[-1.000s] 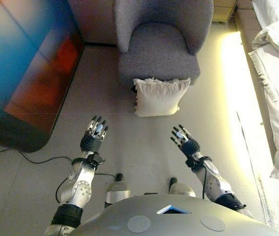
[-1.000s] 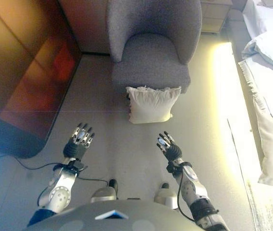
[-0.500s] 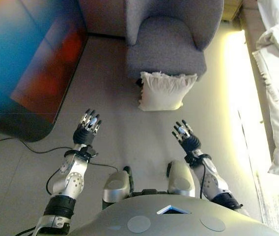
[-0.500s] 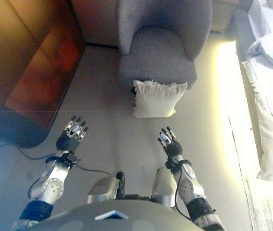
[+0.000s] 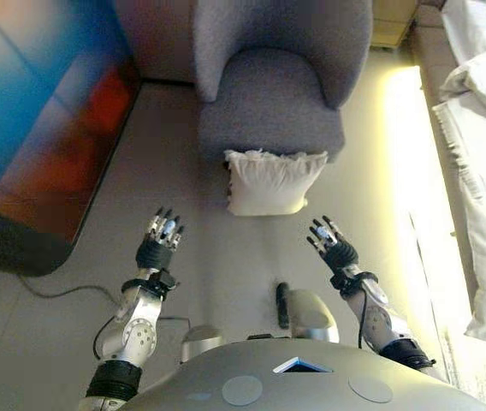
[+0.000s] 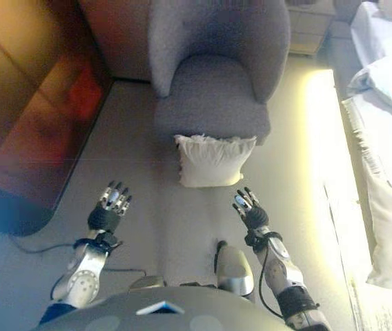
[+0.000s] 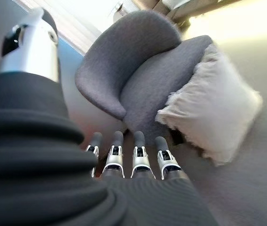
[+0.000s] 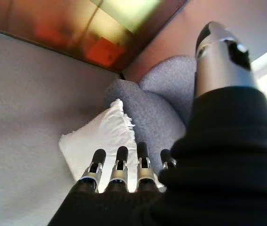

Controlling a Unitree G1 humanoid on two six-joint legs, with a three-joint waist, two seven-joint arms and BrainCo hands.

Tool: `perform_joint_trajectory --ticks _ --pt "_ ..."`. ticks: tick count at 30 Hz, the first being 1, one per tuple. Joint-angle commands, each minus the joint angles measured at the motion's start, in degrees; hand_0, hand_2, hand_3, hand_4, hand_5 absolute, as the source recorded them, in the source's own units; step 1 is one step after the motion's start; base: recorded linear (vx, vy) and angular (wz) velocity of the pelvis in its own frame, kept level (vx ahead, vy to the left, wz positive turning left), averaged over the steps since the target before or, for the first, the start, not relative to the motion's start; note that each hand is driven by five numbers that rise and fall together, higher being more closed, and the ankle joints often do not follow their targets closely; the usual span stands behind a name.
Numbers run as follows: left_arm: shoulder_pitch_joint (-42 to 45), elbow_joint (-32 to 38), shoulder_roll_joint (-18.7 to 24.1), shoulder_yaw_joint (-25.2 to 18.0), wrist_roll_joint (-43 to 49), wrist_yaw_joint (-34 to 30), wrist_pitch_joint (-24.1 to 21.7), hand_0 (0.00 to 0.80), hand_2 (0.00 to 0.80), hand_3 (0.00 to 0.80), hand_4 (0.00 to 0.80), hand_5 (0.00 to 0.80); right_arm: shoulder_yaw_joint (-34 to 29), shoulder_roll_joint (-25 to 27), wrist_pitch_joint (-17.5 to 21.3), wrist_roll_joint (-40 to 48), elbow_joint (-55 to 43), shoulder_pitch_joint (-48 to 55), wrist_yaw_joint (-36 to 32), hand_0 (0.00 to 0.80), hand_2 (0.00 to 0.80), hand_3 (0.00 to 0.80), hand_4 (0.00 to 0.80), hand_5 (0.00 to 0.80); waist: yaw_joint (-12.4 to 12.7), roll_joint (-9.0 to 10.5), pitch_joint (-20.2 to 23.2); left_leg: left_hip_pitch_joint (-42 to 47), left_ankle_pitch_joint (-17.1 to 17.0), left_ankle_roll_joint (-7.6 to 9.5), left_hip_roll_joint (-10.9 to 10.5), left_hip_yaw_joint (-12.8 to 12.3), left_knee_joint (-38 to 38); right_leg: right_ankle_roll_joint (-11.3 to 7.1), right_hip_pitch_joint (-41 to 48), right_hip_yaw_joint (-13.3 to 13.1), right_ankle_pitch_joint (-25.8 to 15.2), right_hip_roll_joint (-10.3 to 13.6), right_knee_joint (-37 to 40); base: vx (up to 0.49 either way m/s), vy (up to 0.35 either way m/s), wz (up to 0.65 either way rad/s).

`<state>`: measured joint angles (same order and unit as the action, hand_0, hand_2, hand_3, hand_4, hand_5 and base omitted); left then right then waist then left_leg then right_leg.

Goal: Pick up the cushion and take it to the sofa

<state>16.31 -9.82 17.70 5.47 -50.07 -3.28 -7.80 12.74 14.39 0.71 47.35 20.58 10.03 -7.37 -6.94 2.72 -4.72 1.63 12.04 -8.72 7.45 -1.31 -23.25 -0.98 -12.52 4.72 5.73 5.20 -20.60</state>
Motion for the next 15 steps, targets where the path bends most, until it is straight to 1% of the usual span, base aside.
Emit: perform_joint_trajectory --ticks 1,2,3,4,5,6,7,8,9,10,12,13,14,15 --pt "-1.4 4.7 -0.8 -0.3 1.2 0.6 -2.5 0.000 0.000 0.000 0.000 0.000 1.0 1.5 3.2 0.2 -2.1 -0.5 -2.1 0.000 0.000 0.000 0.000 0.000 -0.4 1.92 0.9 0.6 -17.3 2.45 0.3 -1.6 -20.5 -0.69 2.8 -1.4 -12.0 1.6 13.4 0.378 -0.205 -0.22" --pt "-2.0 4.4 -1.0 0.1 1.2 0.5 -2.3 0.000 0.000 0.000 0.000 0.000 1.1 1.4 4.2 0.9 -1.4 -0.9 -2.4 0.000 0.000 0.000 0.000 0.000 0.2 2.24 0.3 -2.6 -16.1 3.17 0.4 -1.9 -22.0 -0.31 4.2 -1.2 -11.1 1.5 13.5 0.307 -0.093 -0.16" --pt "-2.5 4.2 -1.2 0.6 1.5 0.4 -2.4 0.000 0.000 0.000 0.000 0.000 1.2 1.2 4.8 1.4 -1.1 -1.1 -2.5 0.000 0.000 0.000 0.000 0.000 0.7 2.47 -0.1 -4.5 -15.4 3.83 0.3 -2.1 -21.6 -0.24 5.2 -1.1 -10.6 1.5 13.6 0.286 0.003 -0.07" --pt "-2.9 4.0 -1.1 1.1 1.5 0.3 -2.6 0.000 0.000 0.000 0.000 0.000 1.1 1.1 5.0 2.1 -1.0 -1.2 -2.9 0.000 0.000 0.000 0.000 0.000 1.4 2.39 -0.5 -5.9 -15.1 4.55 0.2 -2.6 -17.6 -0.29 6.4 -0.8 -9.4 1.1 13.5 0.278 0.068 -0.06" --pt "-3.1 4.1 -1.0 1.6 1.3 0.4 -2.8 0.000 0.000 0.000 0.000 0.000 1.0 0.9 4.9 2.4 -1.1 -1.1 -3.0 0.000 0.000 0.000 0.000 0.000 1.8 2.34 -0.9 -7.4 -15.5 5.09 0.2 -2.9 -13.4 -0.36 7.1 -1.1 -8.7 0.9 13.4 0.286 0.141 -0.06" --pt "-3.2 4.2 -0.7 1.8 0.7 0.3 -2.9 0.000 0.000 0.000 0.000 0.000 0.8 0.8 4.8 2.5 -1.3 -0.9 -2.9 0.000 0.000 0.000 0.000 0.000 2.3 1.53 -1.3 -8.2 -16.4 5.24 0.9 -3.1 -7.4 -0.57 8.0 -1.8 -7.2 -0.1 13.2 0.299 0.187 0.10" --pt "-3.5 4.7 -0.4 1.8 0.1 0.3 -2.5 0.000 0.000 0.000 0.000 0.000 0.5 0.5 4.8 2.7 -1.6 -0.7 -2.6 0.000 0.000 0.000 0.000 0.000 3.1 0.84 -1.9 -10.0 -17.8 5.04 1.4 -3.2 -1.3 -0.93 9.4 -2.6 -5.8 -1.0 13.3 0.339 0.207 0.26" --pt "-3.5 5.0 -0.2 1.7 -0.4 0.0 -2.3 0.000 0.000 0.000 0.000 0.000 0.4 0.4 5.2 3.1 -1.9 -0.5 -2.4 0.000 0.000 0.000 0.000 0.000 4.1 0.13 -2.5 -11.9 -19.4 4.51 1.5 -2.6 4.4 -1.42 10.8 -3.2 -4.5 -1.7 13.5 0.385 0.190 0.33" --pt "-3.6 5.3 -0.2 1.6 -0.7 -0.3 -2.2 0.000 0.000 0.000 0.000 0.000 0.6 0.4 5.6 3.5 -2.1 -0.5 -2.6 0.000 0.000 0.000 0.000 0.000 5.4 -0.62 -3.0 -13.7 -21.0 3.68 1.7 -1.7 10.3 -1.93 12.3 -3.9 -3.3 -2.5 13.8 0.441 0.157 0.11" --pt "-3.3 5.9 -0.3 1.4 -0.8 -0.7 -2.2 0.000 0.000 0.000 0.000 0.000 1.1 0.5 6.4 4.0 -2.6 -0.4 -2.9 0.000 0.000 0.000 0.000 0.000 6.7 -1.06 -3.6 -14.9 -22.1 2.95 1.9 -1.2 15.3 -2.34 13.9 -4.3 -1.8 -2.7 13.9 0.478 0.127 -0.13" --pt "-2.3 6.2 -0.5 1.3 -0.8 -1.3 -2.6 0.000 0.000 0.000 0.000 0.000 1.5 0.4 6.9 4.9 -3.0 0.0 -3.5 0.000 0.000 0.000 0.000 0.000 8.7 -1.51 -4.1 -16.5 -23.4 2.33 2.6 -2.5 24.1 -3.06 18.0 -5.0 1.1 -2.6 13.8 0.535 0.093 -0.34" --pt "-1.5 6.0 -0.5 1.0 -0.4 -2.1 -2.7 0.000 0.000 0.000 0.000 0.000 1.4 0.2 6.9 5.2 -3.3 0.7 -3.9 0.000 0.000 0.000 0.000 0.000 9.5 -1.71 -4.0 -17.7 -24.4 2.04 2.7 -3.3 26.1 -3.50 20.3 -5.3 2.9 -2.5 13.7 0.530 0.084 -0.36" --pt "-0.9 5.8 -0.6 0.6 0.0 -2.7 -2.9 0.000 0.000 0.000 0.000 0.000 1.2 0.2 6.9 5.3 -3.3 1.3 -4.4 0.000 0.000 0.000 0.000 0.000 9.8 -1.84 -3.8 -18.6 -24.9 1.93 2.8 -4.4 26.4 -3.71 21.7 -5.3 4.1 -2.4 13.8 0.529 0.105 -0.38" --pt "-0.3 5.4 -0.6 0.4 0.2 -3.4 -3.1 0.000 0.000 0.000 0.000 0.000 1.1 0.1 6.8 5.0 -3.4 2.3 -4.6 0.000 0.000 0.000 0.000 0.000 10.0 -2.15 -3.4 -20.0 -25.7 1.65 2.8 -6.4 26.9 -3.85 23.3 -5.1 5.1 -2.4 14.1 0.511 0.145 -0.44"
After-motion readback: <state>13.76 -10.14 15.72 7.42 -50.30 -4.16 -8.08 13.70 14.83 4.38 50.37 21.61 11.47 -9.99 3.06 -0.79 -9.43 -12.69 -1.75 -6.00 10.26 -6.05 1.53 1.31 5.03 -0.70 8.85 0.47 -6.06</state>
